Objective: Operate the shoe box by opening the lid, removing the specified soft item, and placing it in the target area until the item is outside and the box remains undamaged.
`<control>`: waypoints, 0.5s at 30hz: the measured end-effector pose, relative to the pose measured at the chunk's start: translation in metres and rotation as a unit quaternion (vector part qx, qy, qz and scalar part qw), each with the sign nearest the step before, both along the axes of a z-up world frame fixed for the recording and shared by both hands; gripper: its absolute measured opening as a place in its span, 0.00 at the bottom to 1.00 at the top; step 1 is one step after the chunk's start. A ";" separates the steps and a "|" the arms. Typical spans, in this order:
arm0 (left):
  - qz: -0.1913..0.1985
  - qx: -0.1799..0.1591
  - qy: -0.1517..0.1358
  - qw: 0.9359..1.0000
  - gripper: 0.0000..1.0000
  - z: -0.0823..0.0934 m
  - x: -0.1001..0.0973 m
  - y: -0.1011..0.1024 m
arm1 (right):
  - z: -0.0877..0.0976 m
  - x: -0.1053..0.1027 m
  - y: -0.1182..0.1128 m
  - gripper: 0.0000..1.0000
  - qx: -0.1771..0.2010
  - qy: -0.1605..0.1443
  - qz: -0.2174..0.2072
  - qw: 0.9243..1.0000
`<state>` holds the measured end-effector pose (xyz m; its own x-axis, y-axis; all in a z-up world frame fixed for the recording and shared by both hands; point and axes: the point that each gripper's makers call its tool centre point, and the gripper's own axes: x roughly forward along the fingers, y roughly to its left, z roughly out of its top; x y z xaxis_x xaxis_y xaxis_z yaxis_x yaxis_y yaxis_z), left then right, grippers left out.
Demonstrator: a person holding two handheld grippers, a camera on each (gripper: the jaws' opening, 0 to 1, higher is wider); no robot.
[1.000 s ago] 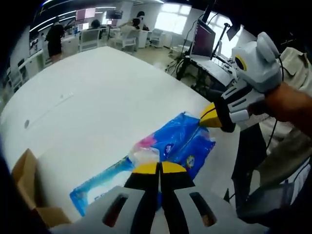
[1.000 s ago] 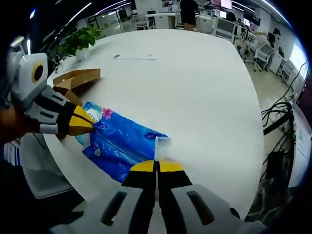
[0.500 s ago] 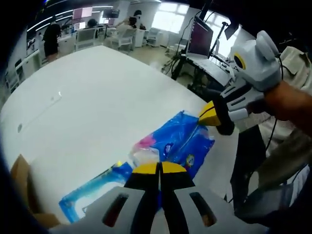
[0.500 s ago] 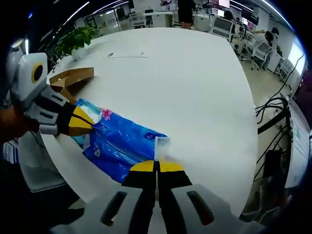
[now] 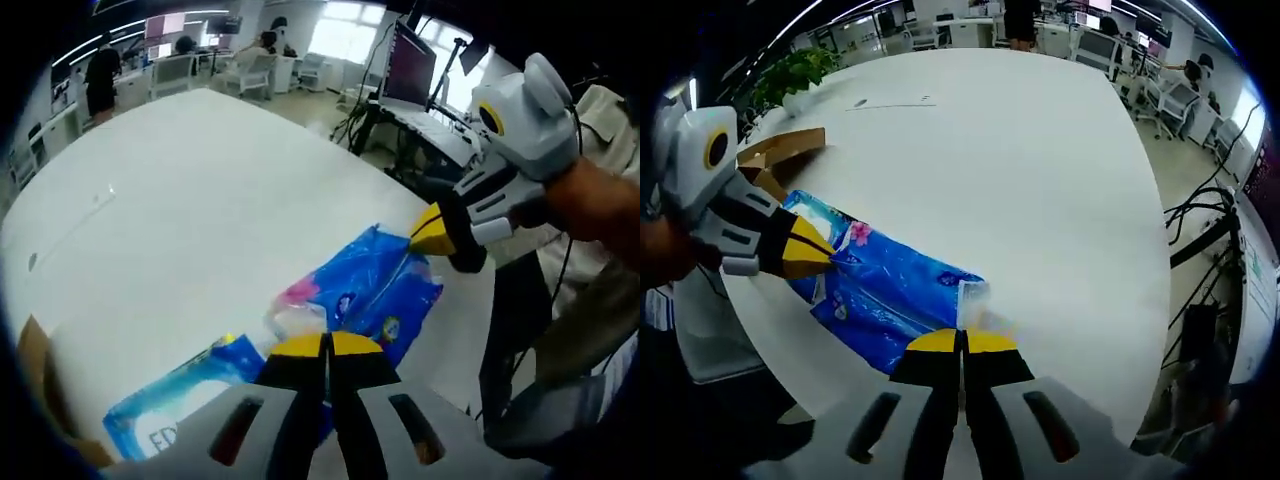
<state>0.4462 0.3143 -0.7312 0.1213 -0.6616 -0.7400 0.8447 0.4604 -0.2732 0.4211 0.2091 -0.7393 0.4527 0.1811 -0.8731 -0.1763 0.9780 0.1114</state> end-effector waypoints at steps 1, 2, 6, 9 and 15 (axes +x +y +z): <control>0.001 0.003 0.003 1.000 0.00 -0.002 0.000 0.001 | -0.001 0.000 0.000 0.00 0.000 0.000 0.000 1.000; 0.003 0.004 0.007 1.000 0.00 -0.003 0.000 0.002 | -0.003 0.000 0.002 0.00 0.000 0.002 0.002 1.000; 0.005 0.009 0.012 1.000 0.00 -0.011 0.001 0.005 | -0.011 0.000 0.005 0.00 0.003 0.006 0.003 1.000; 0.004 0.013 0.012 1.000 0.00 -0.015 0.003 0.007 | -0.017 -0.001 0.007 0.00 0.005 0.011 0.003 1.000; -0.003 0.029 0.019 0.999 0.00 -0.025 0.003 0.013 | -0.024 0.002 0.009 0.00 0.011 0.013 -0.002 1.000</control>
